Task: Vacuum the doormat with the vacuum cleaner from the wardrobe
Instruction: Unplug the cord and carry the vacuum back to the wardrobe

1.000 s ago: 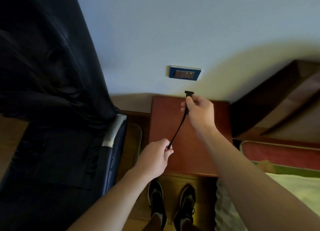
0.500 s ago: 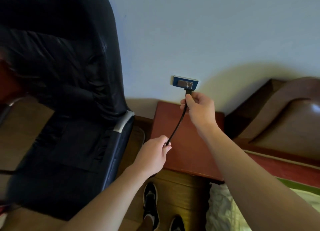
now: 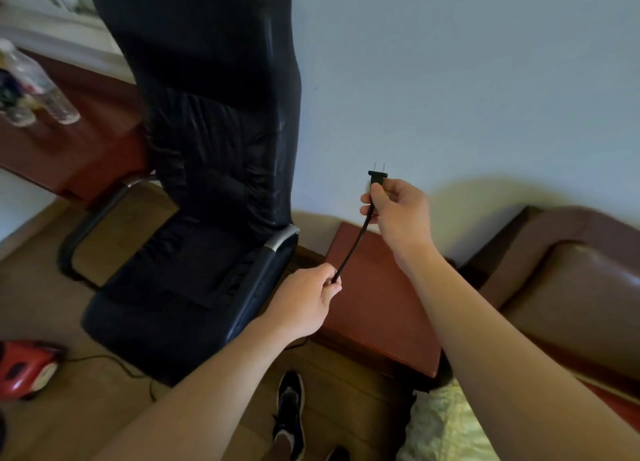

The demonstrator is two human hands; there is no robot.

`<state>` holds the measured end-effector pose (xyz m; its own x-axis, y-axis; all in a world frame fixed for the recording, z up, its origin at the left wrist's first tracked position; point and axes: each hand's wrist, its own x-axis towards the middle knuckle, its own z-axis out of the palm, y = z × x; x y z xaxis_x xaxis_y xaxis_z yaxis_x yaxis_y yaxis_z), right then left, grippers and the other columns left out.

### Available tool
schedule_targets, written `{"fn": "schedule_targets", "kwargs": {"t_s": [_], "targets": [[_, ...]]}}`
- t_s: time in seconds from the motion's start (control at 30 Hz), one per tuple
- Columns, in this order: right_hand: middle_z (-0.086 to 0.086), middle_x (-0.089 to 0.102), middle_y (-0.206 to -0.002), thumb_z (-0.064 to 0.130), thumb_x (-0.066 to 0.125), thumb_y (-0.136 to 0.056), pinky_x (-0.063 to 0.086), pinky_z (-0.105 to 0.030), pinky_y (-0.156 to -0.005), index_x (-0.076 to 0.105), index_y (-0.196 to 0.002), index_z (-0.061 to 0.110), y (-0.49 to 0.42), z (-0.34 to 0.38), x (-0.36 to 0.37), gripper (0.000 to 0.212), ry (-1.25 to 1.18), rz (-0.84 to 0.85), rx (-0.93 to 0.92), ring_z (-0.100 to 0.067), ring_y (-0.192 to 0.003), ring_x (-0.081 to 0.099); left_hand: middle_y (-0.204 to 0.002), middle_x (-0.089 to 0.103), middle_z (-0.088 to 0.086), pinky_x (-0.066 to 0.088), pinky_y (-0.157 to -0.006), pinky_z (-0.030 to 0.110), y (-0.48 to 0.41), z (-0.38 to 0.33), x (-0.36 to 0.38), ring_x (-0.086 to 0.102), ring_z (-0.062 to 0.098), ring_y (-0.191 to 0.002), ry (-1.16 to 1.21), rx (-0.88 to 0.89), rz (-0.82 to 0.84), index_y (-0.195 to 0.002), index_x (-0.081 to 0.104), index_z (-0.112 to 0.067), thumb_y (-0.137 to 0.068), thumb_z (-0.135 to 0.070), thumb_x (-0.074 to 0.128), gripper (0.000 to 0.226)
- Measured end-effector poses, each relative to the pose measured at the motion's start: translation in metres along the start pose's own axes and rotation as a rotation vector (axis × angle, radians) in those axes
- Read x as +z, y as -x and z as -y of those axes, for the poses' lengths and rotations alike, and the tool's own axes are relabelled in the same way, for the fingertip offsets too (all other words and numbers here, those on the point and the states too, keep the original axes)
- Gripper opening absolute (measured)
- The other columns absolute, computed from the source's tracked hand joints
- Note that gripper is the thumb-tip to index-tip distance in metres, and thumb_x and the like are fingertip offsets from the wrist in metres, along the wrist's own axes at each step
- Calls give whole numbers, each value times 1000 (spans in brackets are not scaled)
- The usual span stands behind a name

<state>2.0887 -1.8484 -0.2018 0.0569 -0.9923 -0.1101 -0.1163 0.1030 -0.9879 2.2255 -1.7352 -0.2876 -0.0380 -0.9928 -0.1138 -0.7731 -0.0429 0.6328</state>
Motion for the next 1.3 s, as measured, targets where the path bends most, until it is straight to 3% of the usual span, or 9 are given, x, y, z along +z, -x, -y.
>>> {"fn": "schedule_targets", "kwargs": {"t_s": [0.13, 0.23, 0.4, 0.6, 0.7, 0.83, 1.03, 1.2, 1.3], "targets": [[0, 69, -77, 14, 55, -102, 59, -49, -80, 65, -101, 13, 28, 29, 6, 10, -16, 51, -20, -10, -64, 66, -69, 54, -14, 39, -54, 12, 35, -14, -22, 56, -7, -65, 1, -27, -61, -98, 59, -26, -106, -28, 51, 11], [-1, 70, -79, 15, 55, -102, 60, -48, -82, 66, -102, 11, 48, 50, 18, 12, 11, 98, -29, -10, -64, 67, -72, 59, -10, 39, -53, 19, 61, -19, -39, 57, 1, -61, -4, -59, -89, -101, 60, -23, -106, -29, 50, 13], [-1, 70, -77, 15, 55, -101, 59, -47, -78, 66, -90, 13, 82, 83, 50, 16, 42, 191, -94, -9, -62, 66, -87, 68, -4, 56, -71, 37, 102, -15, -67, 65, 11, -76, 2, -105, -148, -104, 60, -21, -106, -28, 49, 13], [3, 72, -79, 20, 57, -102, 62, -45, -79, 69, -108, 13, 125, 113, 104, 15, 64, 286, -153, -8, -67, 68, -83, 66, -11, 46, -61, 17, 159, 9, -104, 61, 3, -68, -11, -114, -278, -104, 60, -23, -106, -26, 52, 9], [3, 73, -83, 22, 56, -102, 62, -35, -78, 68, -114, 14, 156, 123, 139, 19, 75, 328, -180, -7, -69, 69, -76, 66, -7, 51, -60, 26, 198, 27, -122, 62, 6, -64, 6, -120, -348, -101, 60, -24, -105, -26, 52, 9], [3, 71, -81, 19, 55, -103, 58, -20, -68, 65, -96, 24, 212, 135, 189, 13, 85, 387, -226, -1, -63, 67, -75, 66, -6, 53, -64, 32, 258, 56, -142, 62, 8, -67, 27, -140, -418, -101, 61, -23, -105, -28, 51, 12], [1, 71, -78, 17, 54, -103, 60, -37, -74, 64, -87, 25, 303, 147, 264, 20, 100, 480, -267, -10, -68, 67, -78, 65, -8, 56, -70, 35, 353, 102, -174, 63, 8, -70, 29, -243, -457, -102, 59, -27, -106, -30, 49, 11], [0, 70, -82, 17, 54, -103, 63, -38, -76, 67, -107, 11, 368, 153, 324, 15, 53, 538, -248, -4, -65, 66, -80, 64, -10, 57, -70, 28, 433, 134, -206, 64, 6, -74, 33, -325, -507, -104, 58, -32, -106, -33, 49, 10], [1, 70, -82, 16, 55, -103, 62, -33, -75, 66, -116, 9, 405, 156, 359, 18, 18, 584, -229, -5, -65, 67, -81, 63, -13, 47, -67, 18, 479, 149, -223, 62, 2, -76, 35, -381, -559, -106, 57, -31, -106, -32, 49, 9]]}}
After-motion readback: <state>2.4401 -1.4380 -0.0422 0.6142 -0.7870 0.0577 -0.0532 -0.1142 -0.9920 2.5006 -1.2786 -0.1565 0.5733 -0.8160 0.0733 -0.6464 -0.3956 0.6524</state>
